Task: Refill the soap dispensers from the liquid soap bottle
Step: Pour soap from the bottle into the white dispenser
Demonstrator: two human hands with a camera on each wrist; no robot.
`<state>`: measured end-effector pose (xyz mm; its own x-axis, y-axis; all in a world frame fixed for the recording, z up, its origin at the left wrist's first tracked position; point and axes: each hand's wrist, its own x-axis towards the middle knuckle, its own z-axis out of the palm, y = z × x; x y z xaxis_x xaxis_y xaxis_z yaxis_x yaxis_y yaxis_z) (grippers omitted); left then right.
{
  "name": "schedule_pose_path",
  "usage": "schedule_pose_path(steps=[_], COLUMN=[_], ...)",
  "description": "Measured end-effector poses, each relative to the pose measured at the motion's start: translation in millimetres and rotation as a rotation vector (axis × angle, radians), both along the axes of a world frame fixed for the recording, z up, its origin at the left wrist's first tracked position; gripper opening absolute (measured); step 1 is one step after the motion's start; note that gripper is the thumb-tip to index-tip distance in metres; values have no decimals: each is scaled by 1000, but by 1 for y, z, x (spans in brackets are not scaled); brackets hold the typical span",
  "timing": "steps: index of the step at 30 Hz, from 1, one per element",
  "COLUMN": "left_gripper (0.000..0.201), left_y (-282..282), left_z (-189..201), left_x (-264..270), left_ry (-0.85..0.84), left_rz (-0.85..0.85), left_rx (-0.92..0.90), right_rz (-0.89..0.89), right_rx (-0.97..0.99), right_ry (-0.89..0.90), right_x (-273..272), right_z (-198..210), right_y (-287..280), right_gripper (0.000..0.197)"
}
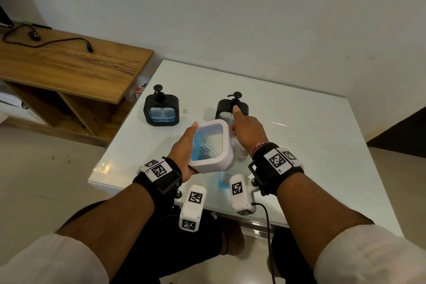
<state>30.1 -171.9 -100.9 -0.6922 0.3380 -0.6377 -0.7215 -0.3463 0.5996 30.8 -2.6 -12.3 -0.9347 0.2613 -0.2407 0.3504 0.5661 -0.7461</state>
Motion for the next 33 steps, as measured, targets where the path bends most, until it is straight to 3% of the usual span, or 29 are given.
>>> schedule_pose_path(steps=[7, 28, 33], left_gripper=[56, 59, 49], left_y=[4, 4, 6], left_z=[3, 4, 9], left_x=[1, 2, 5], left_ry=[1, -18, -20], left_rz=[10, 25, 20], left_rx=[-42, -1, -41], right_rz=[11, 15, 17], right_rx=[52, 1, 45], right_ry=[-88, 4, -7], right_x=[2, 4, 5], right_z=[-7, -8, -8], right_y=[5, 2, 6], right_gripper=[61, 63, 60])
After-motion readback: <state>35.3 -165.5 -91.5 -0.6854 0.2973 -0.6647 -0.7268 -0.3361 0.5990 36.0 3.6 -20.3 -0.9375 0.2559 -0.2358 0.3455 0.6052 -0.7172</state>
